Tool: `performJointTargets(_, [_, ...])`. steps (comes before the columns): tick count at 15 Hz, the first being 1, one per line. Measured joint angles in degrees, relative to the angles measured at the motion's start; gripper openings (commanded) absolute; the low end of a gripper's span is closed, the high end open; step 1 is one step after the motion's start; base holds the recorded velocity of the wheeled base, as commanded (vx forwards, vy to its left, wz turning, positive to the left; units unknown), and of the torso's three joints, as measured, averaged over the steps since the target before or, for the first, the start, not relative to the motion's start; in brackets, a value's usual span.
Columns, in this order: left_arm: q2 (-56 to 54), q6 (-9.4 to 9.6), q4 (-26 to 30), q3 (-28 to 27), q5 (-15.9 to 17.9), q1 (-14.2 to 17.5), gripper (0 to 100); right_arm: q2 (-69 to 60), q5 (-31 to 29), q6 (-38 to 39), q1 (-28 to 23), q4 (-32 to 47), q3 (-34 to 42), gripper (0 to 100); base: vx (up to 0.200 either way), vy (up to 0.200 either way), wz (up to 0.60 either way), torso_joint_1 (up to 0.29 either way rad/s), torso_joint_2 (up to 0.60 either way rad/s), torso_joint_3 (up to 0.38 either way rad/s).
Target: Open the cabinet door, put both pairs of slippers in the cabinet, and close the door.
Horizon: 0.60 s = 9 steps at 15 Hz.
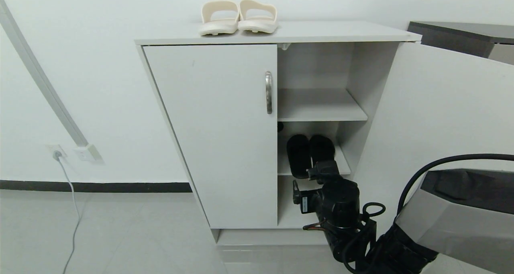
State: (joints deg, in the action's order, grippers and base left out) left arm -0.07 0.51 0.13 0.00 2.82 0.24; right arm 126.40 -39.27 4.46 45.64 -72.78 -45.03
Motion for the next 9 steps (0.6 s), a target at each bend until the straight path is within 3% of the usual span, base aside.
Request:
performJointTargets(6, [0.0,0.02,0.0,0.0,0.0,0.0,0,0.0,0.1,0.0,0.0,-0.8,0.3,100,0.0,0.2,0.0,0.002,0.0,0.003])
performJointTargets(9, [0.0,0.02,-0.1,0.0,0.0,0.0,0,0.0,0.2,0.0,-0.1,-2.5,0.8,100,0.0,0.0,0.0,0.0,0.0,0.0])
